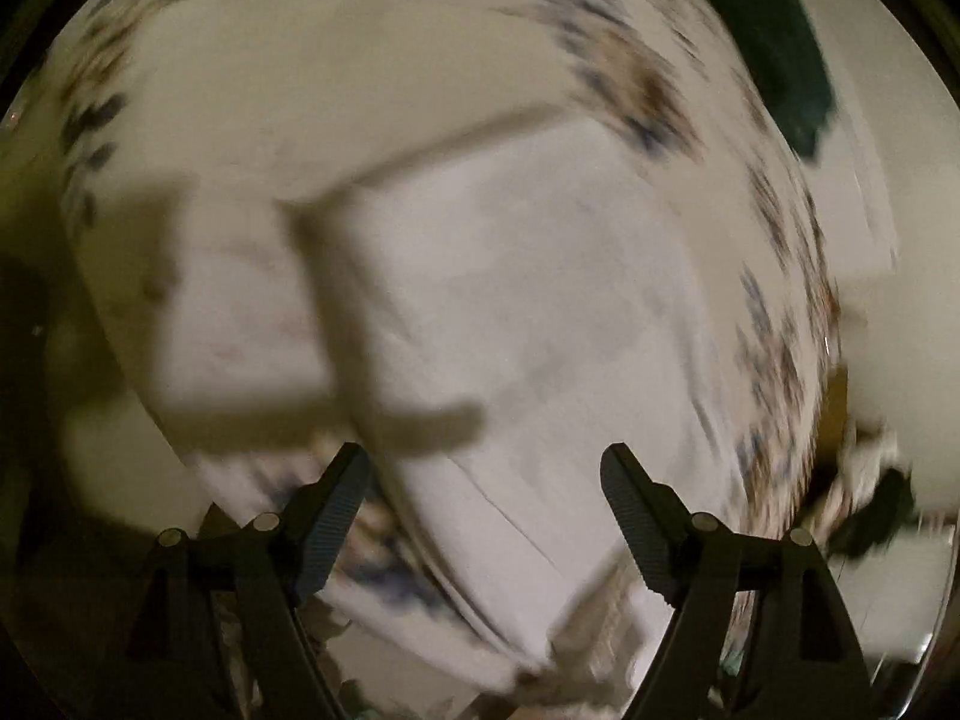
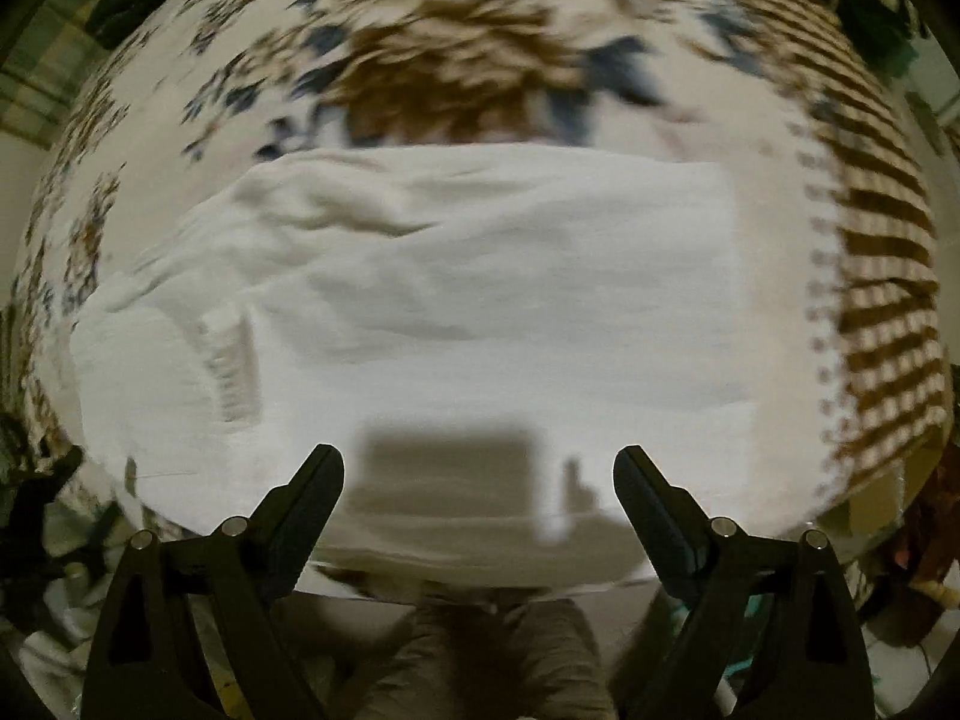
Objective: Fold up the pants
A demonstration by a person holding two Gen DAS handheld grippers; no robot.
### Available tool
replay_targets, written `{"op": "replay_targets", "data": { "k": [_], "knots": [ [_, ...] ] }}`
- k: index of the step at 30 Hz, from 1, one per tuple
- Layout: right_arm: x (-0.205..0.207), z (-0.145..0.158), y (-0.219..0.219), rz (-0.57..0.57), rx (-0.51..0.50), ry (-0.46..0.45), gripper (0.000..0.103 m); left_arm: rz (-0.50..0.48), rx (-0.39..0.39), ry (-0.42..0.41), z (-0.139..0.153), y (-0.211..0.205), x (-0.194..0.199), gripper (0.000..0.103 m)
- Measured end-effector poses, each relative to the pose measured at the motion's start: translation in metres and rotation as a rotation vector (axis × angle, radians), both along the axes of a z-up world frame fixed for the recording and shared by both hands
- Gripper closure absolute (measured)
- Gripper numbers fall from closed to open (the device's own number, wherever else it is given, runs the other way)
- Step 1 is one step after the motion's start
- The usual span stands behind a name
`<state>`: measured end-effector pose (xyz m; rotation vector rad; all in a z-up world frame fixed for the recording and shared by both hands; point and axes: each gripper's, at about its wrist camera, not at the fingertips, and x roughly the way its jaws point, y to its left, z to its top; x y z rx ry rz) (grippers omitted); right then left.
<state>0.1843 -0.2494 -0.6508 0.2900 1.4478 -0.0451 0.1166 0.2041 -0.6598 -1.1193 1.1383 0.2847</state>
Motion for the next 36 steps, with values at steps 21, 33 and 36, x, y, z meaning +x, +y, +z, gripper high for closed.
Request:
{"op": "replay_targets", "data": {
  "k": [21,33,36],
  "knots": [
    [0.030,-0.015,0.035,0.005,-0.014,-0.030,0.009,-0.066,0.221,-0.345,0.067,-0.020,0.060,0.076],
    [-0.021,0.014,-0.067,-0.156,-0.032,-0.045,0.010,-0.688,0.280,-0.494,0.158,-0.251,0.068,0.077],
    [-0.038,0.019,-0.107,-0.203,-0.077,-0.044,0.010,-0.803,0.280,-0.450,0.139,-0.310,0.075,0.077]
  ]
}}
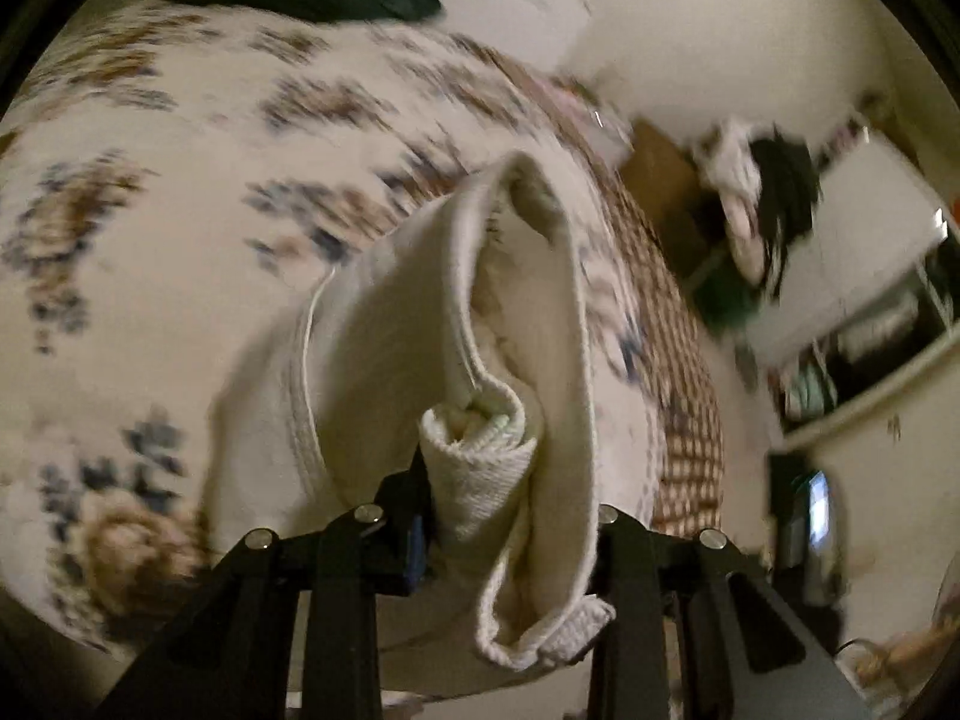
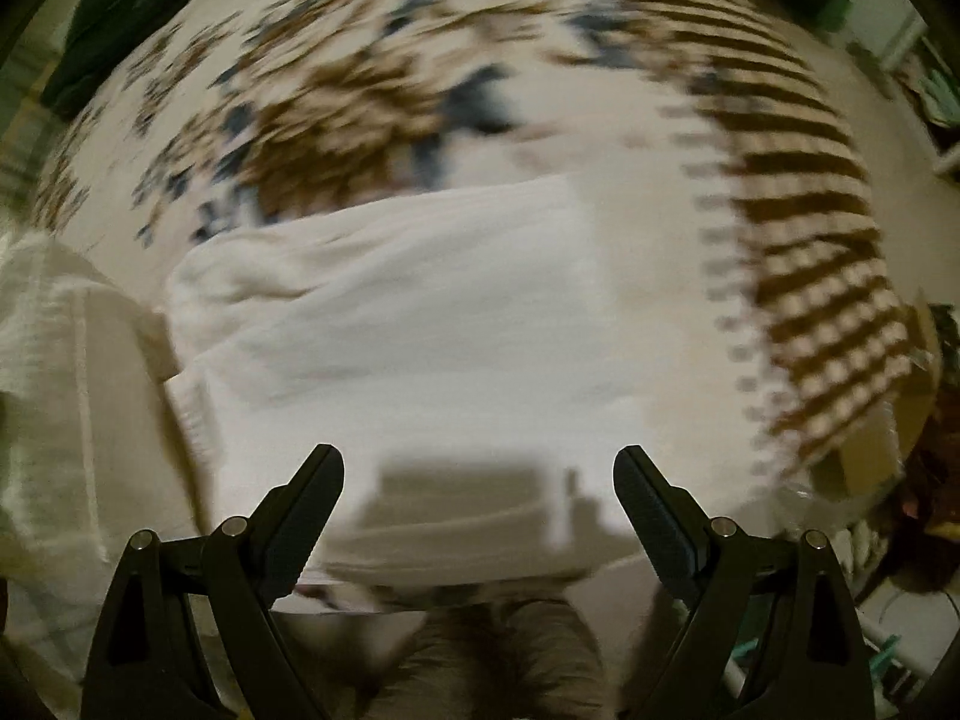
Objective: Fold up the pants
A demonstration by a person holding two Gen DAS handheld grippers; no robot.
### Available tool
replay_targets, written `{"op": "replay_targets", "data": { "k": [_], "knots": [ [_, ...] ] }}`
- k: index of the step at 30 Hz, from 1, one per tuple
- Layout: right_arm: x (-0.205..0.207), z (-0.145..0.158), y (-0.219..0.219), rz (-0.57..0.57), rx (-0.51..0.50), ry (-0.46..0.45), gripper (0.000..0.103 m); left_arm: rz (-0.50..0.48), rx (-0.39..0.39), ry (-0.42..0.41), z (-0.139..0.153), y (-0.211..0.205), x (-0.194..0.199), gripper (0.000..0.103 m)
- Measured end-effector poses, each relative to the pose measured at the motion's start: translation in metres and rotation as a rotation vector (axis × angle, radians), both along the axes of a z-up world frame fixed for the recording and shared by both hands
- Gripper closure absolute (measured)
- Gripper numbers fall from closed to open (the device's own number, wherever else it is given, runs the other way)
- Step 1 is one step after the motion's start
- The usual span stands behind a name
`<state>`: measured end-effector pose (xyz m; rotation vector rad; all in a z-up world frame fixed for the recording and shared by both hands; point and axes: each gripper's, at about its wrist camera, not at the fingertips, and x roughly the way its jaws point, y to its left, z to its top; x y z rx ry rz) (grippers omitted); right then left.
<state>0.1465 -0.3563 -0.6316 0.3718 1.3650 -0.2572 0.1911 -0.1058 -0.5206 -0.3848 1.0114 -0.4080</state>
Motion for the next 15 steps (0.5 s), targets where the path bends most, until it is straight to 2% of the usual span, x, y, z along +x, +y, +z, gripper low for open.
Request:
{"op": "replay_targets", "data": {
  "k": [2,4,6,11,15],
  "knots": [
    [-0.007,0.000,-0.027,-0.035,-0.031,0.003,0.010,-0.055,0.024,0.044,-0.017,-0.032,0.004,0.077],
    [-0.011,-0.002,-0.051,-0.062,-0.065,-0.003,0.010,-0.084,0.011,0.107,-0.036,-0.049,0.006,0.077],
    [-0.012,-0.007,-0.067,-0.076,-0.084,-0.005,0.010,-0.106,0.030,0.148,-0.052,-0.066,0.007,0.077],
    [-0.008,-0.022,-0.089,-0.102,-0.078,-0.003,0.010,-0.137,0.113,0.156,-0.066,-0.096,-0.002,0.077],
    [-0.007,-0.028,-0.091,-0.084,-0.072,-0.001,0.010,-0.134,0.141,0.164,-0.074,-0.104,0.001,0.077]
  ]
}}
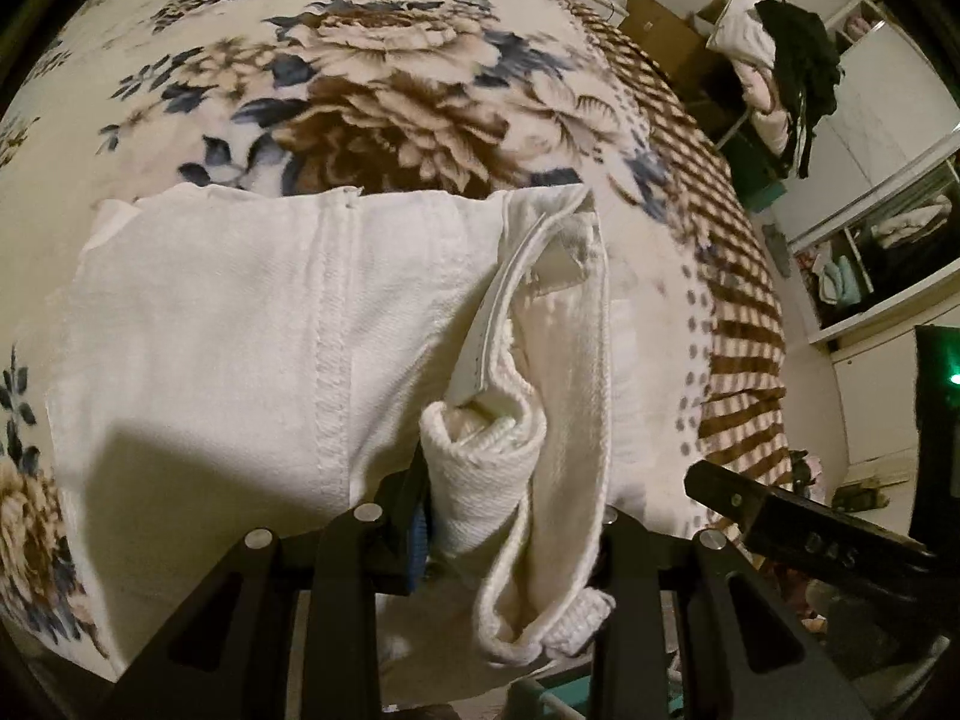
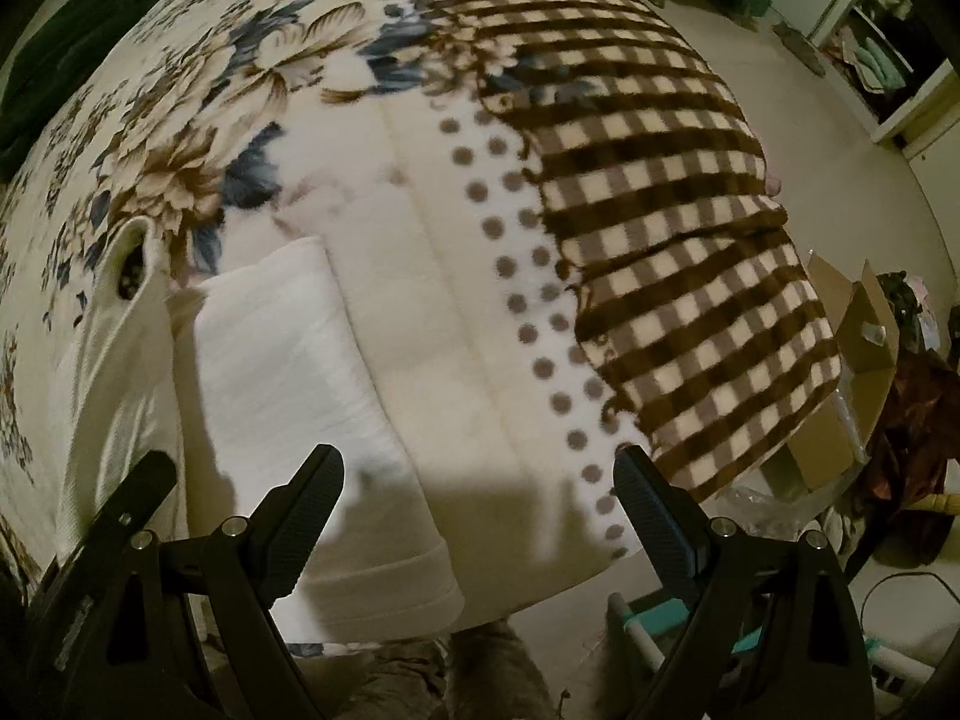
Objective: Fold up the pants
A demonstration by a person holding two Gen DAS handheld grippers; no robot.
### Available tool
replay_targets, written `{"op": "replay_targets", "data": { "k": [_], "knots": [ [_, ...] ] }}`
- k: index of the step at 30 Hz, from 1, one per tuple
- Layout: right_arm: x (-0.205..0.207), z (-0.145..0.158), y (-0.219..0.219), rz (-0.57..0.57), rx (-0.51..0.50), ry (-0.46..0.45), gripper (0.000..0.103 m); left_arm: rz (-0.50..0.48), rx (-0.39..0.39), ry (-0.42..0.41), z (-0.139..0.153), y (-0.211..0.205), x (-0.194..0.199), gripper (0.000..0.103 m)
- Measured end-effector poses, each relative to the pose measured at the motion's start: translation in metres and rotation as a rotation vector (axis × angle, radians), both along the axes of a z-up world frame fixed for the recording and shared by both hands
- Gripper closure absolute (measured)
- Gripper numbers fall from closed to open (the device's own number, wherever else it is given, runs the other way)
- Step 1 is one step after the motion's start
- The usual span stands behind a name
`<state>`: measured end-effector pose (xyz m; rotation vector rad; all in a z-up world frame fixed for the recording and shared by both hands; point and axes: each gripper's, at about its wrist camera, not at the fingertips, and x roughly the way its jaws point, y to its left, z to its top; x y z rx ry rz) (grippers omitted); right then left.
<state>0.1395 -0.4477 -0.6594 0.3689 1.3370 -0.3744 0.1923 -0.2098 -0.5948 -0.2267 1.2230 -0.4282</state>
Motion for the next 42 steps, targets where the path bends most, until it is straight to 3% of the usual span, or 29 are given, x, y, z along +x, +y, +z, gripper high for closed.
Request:
{"op": "replay_targets", "data": {
  "k": [6,10,12,16,21,26,33,35,36,37,38,39,42],
  "knots": [
    [-0.001,-0.003,-0.002,0.035,0.019,-0.009,0.010,0.021,0.007,0.033,-0.007,0.003,0.008,0.075],
    [-0.002,-0.001,-0.004,0.045,0.046,-0.029,0.010,0.047,0.010,0.085,-0.003,0.002,0.010,0.065],
    [-0.003,0.003,-0.004,0.042,0.064,-0.035,0.010,0.047,-0.013,0.106,0.003,0.006,0.007,0.058],
    [-0.006,0.008,-0.011,-0.001,0.161,-0.059,0.010,0.064,-0.035,0.101,0.023,0.023,-0.002,0.023],
    [-0.003,0.020,-0.008,-0.034,0.313,-0.118,0.010,0.180,-0.039,0.050,0.051,0.072,-0.010,0.023],
    [0.020,0.012,0.011,0.000,0.407,-0.136,0.010,0.315,0.027,0.063,0.039,0.130,-0.003,0.023],
    [0.063,-0.047,0.055,0.069,0.444,-0.029,0.010,0.412,0.123,0.114,0.012,0.190,0.006,0.023],
    [0.065,-0.043,0.068,0.095,0.376,-0.073,0.019,0.418,0.137,0.120,0.010,0.196,0.007,0.023],
    [0.066,-0.037,0.075,0.128,0.345,-0.097,0.046,0.418,0.140,0.122,0.010,0.199,0.007,0.023],
    [0.066,-0.032,0.083,0.151,0.305,-0.098,0.066,0.421,0.143,0.122,0.010,0.200,0.008,0.023],
    [0.065,-0.028,0.088,0.159,0.283,-0.104,0.072,0.421,0.145,0.123,0.010,0.200,0.009,0.023],
    [0.063,-0.023,0.092,0.161,0.261,-0.111,0.085,0.422,0.142,0.126,0.010,0.200,0.010,0.023],
    [0.057,0.001,0.100,0.150,0.219,-0.130,0.090,0.415,0.119,0.125,0.015,0.197,0.016,0.023]
  ]
}}
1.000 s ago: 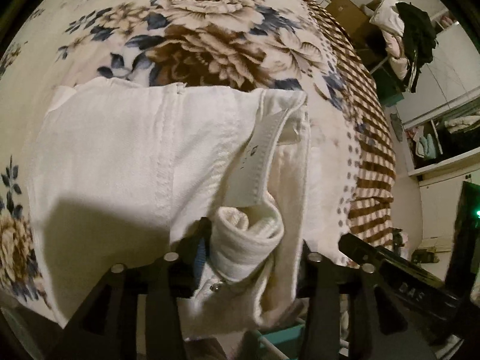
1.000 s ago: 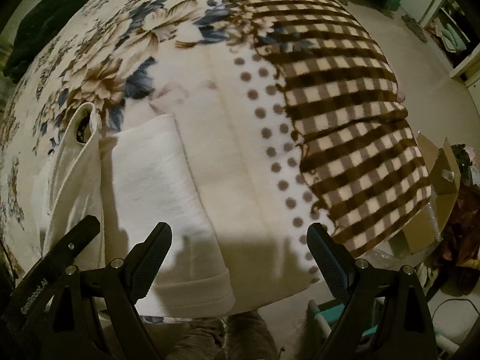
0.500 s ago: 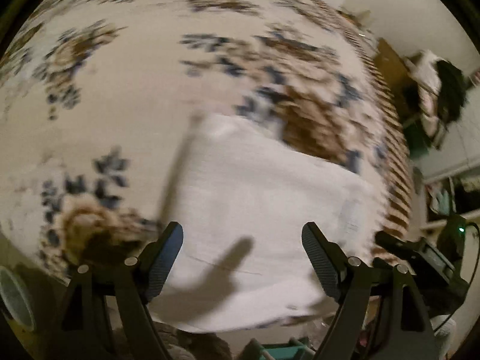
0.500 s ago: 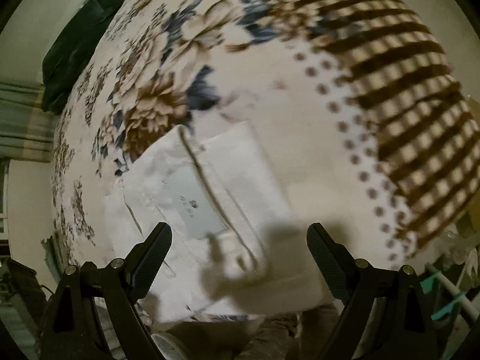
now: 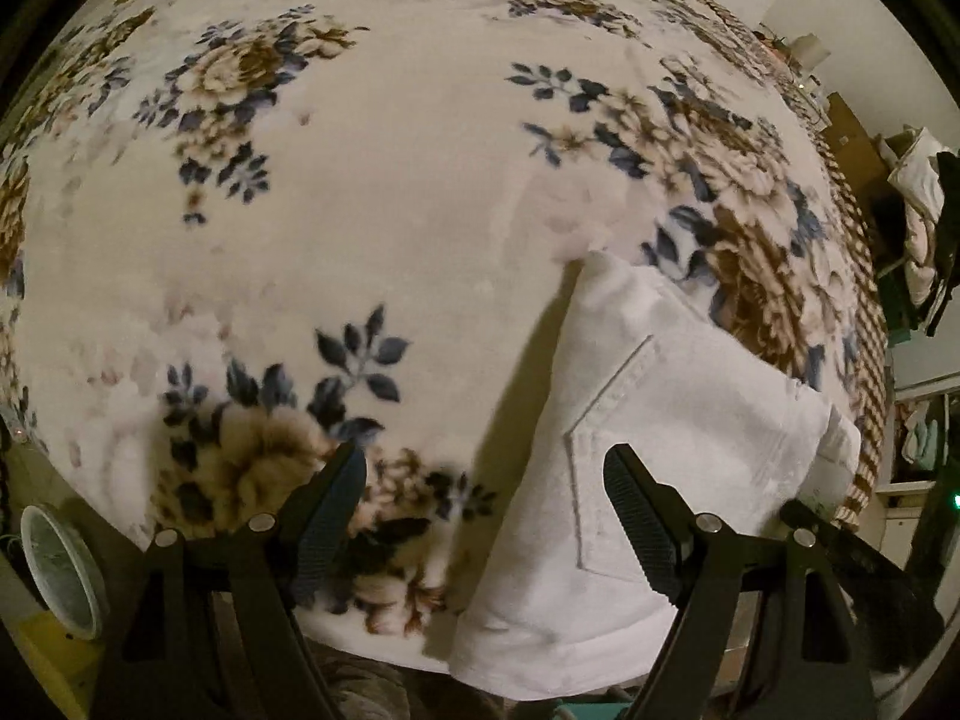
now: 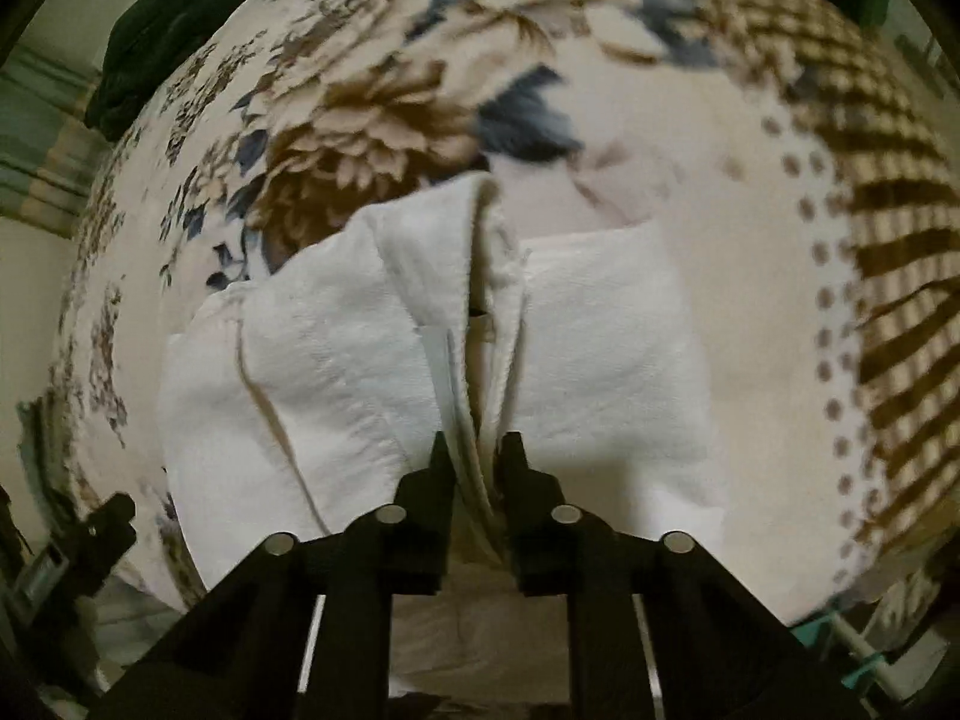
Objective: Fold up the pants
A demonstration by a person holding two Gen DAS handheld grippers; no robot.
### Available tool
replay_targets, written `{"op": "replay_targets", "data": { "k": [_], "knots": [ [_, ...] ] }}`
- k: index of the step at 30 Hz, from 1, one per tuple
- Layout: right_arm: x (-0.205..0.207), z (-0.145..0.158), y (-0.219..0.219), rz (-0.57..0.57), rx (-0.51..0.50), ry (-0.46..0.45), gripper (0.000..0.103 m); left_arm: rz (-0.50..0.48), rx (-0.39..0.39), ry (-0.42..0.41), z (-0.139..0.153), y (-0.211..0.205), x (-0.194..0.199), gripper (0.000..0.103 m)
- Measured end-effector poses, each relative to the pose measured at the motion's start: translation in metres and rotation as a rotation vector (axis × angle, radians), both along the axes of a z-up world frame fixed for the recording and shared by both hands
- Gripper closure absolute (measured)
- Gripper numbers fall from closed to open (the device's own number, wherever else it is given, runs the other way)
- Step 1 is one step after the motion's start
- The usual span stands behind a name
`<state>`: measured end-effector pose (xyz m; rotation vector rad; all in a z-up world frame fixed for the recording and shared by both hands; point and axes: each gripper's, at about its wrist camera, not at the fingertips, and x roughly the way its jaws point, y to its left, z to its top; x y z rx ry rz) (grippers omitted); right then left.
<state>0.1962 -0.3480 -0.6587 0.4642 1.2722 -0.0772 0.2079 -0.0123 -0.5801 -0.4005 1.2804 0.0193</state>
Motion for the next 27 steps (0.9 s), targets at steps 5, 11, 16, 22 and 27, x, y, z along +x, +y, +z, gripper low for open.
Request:
{"op": "replay_targets", "data": {
  "k": [5,11,16,22,27],
  "knots": [
    [-0.026,0.043,-0.053,-0.131,-0.026,-0.031,0.091,-0.029,-0.041,-0.026,0.007,-0.015,0.015,0.023],
    [-0.062,0.037,-0.148,-0.297,-0.081,0.041,0.091,-0.067,-0.132,-0.026,0.000,-0.047,0.033,0.023],
    [-0.070,0.014,-0.170,-0.292,-0.096,0.070,0.092,-0.148,-0.175,0.003,-0.019,-0.093,0.052,0.023],
    [-0.056,-0.031,-0.193,-0.292,0.044,0.137,0.082,-0.182,-0.290,0.064,-0.059,-0.127,0.088,0.032],
    [-0.062,-0.055,-0.221,-0.319,0.132,0.199,0.044,-0.156,-0.348,0.055,-0.072,-0.119,0.099,0.069]
  ]
}}
